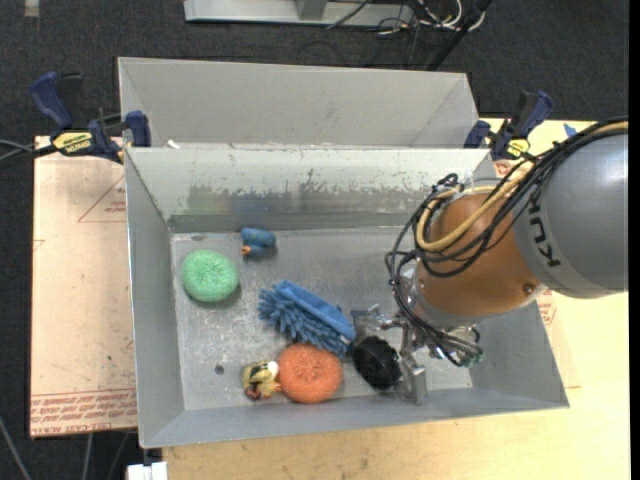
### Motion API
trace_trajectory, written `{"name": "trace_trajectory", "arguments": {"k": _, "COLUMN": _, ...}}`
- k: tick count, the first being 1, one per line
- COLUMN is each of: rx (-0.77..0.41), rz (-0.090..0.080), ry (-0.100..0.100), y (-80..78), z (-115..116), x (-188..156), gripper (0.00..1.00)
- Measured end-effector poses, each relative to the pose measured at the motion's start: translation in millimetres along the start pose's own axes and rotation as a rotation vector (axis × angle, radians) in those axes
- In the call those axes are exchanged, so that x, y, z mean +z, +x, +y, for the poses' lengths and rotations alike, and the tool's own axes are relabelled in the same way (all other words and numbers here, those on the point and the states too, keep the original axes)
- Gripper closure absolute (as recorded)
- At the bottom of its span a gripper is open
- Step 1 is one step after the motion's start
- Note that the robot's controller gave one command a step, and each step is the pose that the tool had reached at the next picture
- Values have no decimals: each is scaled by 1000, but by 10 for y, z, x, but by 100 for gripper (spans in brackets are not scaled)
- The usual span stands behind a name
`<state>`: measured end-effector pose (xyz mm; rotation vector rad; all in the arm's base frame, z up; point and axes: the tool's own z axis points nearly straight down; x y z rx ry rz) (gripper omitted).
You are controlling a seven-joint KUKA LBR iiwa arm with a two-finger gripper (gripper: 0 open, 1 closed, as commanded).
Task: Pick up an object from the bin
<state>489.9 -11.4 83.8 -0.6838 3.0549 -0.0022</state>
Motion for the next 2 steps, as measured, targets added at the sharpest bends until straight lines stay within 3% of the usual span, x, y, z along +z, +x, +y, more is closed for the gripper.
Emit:
{"name": "trace_trajectory", "arguments": {"k": 1, "rx": -352, "rz": -8, "ry": 2, "y": -38, "z": 88, "x": 49, "gripper": 100}}
{"name": "trace_trajectory", "arguments": {"k": 2, "rx": -351, "rz": -8, "ry": 2, "y": -38, "z": 88, "x": 49, "gripper": 100}}
